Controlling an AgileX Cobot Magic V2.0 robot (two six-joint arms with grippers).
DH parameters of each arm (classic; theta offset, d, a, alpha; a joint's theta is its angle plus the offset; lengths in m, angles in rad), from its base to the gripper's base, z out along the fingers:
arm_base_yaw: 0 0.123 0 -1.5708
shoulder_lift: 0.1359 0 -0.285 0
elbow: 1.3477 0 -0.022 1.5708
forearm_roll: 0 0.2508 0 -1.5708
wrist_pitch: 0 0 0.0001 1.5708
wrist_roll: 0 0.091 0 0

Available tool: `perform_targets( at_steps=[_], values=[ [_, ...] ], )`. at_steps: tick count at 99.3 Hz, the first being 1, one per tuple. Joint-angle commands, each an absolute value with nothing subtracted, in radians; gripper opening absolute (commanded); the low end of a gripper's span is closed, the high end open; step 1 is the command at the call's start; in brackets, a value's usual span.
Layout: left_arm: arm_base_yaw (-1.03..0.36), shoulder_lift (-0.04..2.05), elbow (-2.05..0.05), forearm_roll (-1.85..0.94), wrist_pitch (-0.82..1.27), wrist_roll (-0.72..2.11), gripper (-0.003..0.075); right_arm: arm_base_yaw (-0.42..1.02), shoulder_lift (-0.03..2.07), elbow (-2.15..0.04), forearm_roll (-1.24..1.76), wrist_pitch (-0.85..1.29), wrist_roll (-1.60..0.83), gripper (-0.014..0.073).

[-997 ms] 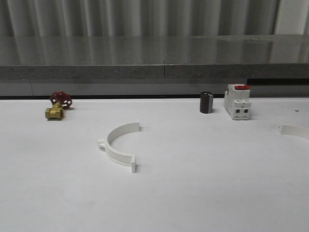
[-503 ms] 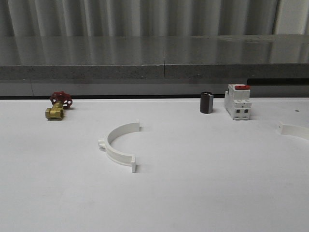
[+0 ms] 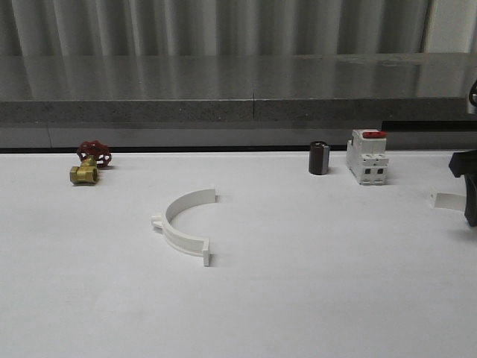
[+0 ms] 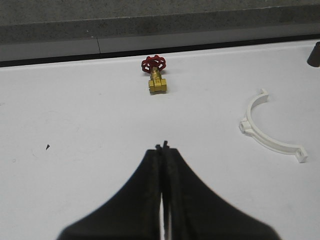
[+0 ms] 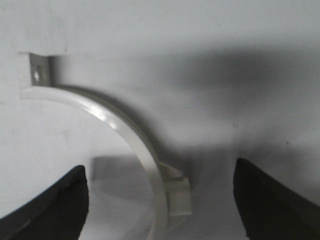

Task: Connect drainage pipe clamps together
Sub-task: 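Grasp the other white half-ring clamp with the right gripper and lift, then carry the held half toward the placed half and press ends together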

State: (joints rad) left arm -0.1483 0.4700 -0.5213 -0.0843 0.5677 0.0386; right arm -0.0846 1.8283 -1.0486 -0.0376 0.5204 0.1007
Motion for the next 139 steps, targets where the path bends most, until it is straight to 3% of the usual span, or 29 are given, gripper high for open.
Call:
perform_targets(
  at_steps=[1,11,31,45,74,105,139],
  values=[
    [-0.147,0.473,-0.549,-0.088,0.499,0.036,-0.0020,-0.093,1.794,-1.078,-0.039,0.517,0.089,0.0543],
    [-0.147,0.473,-0.549,-0.088,0.499,0.036,-0.0020,-0.093,1.794,-1.078,-0.039,0.524,0.089,0.0419],
    [-0.147,0.473,-0.549,-0.088,0.499,0.036,-0.0020,-0.093,1.794,-1.078,-0.025,0.538,0.089,0.0059],
    [-0.147,0.473,-0.549,-0.088,0.499,0.036,-0.0020,-0.093,1.794,-1.078,-0.025,0.540,0.089,-0.0044],
    [-0.147,0.473,-0.549,-0.088,0.499,0.036,-0.0020,-0.064,1.764,-1.078,0.027,0.551,0.089,-0.0055],
    [-0.147,0.473,-0.549,-0.088,0.499,0.036,-0.0020,0.190,1.718,-1.164,0.052,0.570,0.227,-0.0055],
    [-0.147,0.473,-0.549,-0.088,0.499,0.036,-0.0020,0.384,1.838,-1.329,0.000,0.608,0.446,-0.0055]
  ],
)
